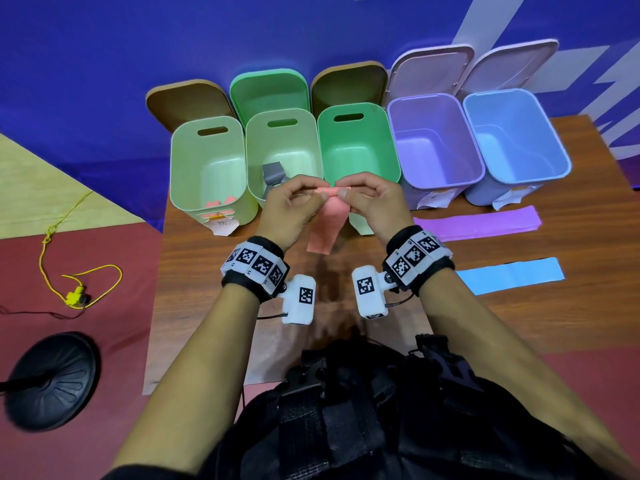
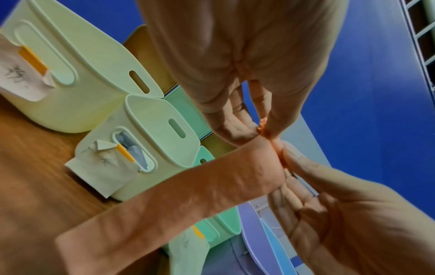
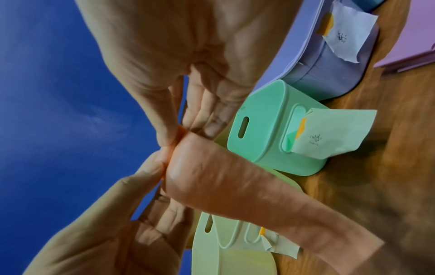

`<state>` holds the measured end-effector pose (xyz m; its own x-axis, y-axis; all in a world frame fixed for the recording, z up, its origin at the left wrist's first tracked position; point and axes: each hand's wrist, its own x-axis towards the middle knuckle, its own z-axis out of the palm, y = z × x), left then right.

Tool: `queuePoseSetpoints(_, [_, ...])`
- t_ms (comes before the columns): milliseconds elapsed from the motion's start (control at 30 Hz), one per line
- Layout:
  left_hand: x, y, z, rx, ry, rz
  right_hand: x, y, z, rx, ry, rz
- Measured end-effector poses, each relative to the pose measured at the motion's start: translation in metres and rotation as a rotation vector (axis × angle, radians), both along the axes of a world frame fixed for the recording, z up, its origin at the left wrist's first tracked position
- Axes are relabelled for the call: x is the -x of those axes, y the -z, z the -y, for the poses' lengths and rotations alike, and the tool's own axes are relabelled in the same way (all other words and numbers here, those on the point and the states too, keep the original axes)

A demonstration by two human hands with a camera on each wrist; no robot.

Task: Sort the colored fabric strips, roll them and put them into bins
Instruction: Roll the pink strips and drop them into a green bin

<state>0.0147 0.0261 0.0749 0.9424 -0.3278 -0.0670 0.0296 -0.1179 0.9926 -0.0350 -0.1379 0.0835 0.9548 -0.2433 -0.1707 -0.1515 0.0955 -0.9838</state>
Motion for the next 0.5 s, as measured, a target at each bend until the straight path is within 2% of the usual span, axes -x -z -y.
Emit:
queuePoseSetpoints(200, [0.0018, -0.0014, 0.0025, 0.008, 0.002, -0.017, 0.0018, 0.0001, 0.0017, 0.081, 0.003, 0.022])
queuePoseSetpoints(500, [0.0019, -0.0056, 0.0033, 0.004, 0.035, 0.008, -0.0007, -0.0002, 0.0012, 0.033, 0.013, 0.007])
